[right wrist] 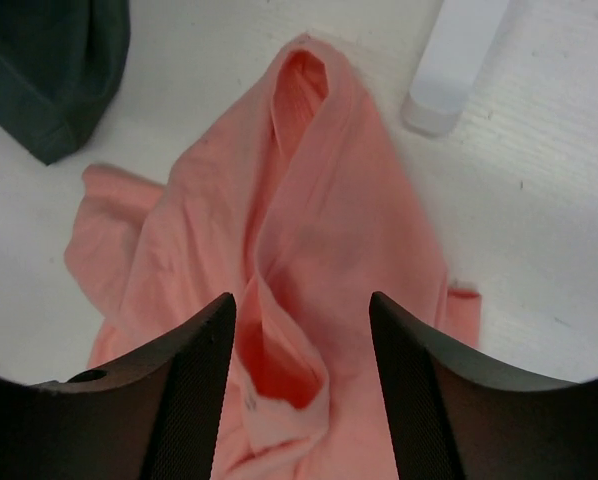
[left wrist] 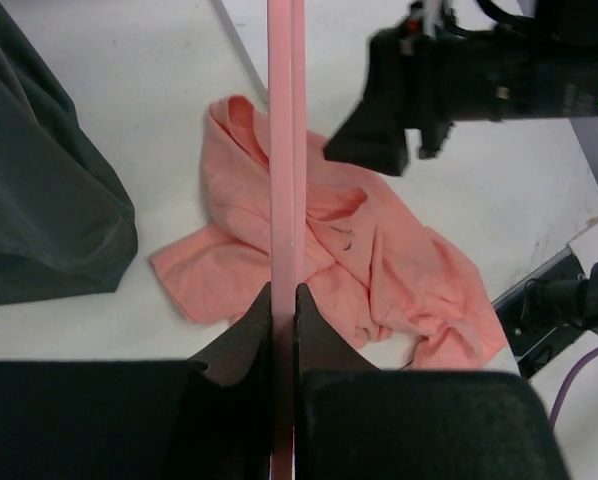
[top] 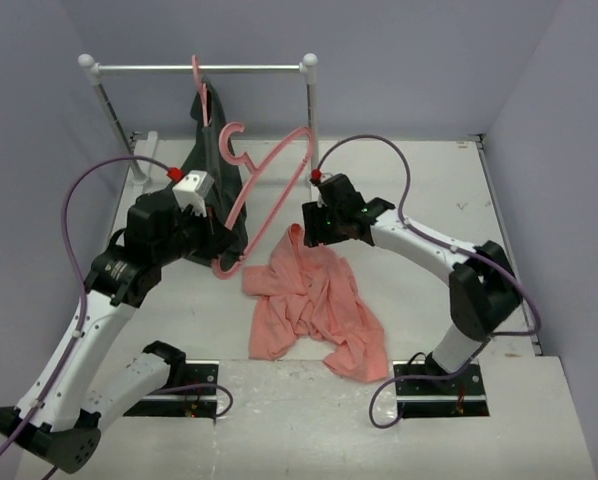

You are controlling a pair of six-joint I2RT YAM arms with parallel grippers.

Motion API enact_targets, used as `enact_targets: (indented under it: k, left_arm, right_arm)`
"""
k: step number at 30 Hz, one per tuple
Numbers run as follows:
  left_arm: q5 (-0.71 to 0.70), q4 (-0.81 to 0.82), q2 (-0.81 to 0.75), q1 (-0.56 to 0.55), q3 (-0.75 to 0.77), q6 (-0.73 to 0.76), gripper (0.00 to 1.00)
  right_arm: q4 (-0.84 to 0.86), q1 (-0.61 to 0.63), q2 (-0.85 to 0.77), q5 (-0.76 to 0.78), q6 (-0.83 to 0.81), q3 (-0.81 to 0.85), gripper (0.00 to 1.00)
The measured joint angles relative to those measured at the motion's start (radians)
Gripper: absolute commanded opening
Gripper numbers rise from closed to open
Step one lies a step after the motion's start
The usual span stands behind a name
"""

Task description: Place the t-shirt on the hanger

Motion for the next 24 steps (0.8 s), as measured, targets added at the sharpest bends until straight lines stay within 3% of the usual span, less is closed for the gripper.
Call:
enact_targets:
  k: [7,14,20,24]
  left_arm:
    - [-0.087,-0.003,-0.239,0.0,-0.123,-0.081,0.0]
    - [-0.126,-0.012,-0.343,0.0,-0.198,-0.117,0.0]
    - [-0.093,-0.012,-0.363,0.0,-0.251,-0.127,0.0]
    - [-0.072,-0.021,-0.402,0.0,-0.278,-0.133,0.0]
  right_arm:
    - [0.022,0.03,0.193,0.085,0.005,0.097,0.55]
    - [0.01,0.031,0.326,0.134,0.011,0.251,0.54]
    - [-0.007,0.033,0.419,0.186,0.008,0.303,0.3]
    - [-0.011,0.034,0.43,0.204,0.006,0.301,0.08]
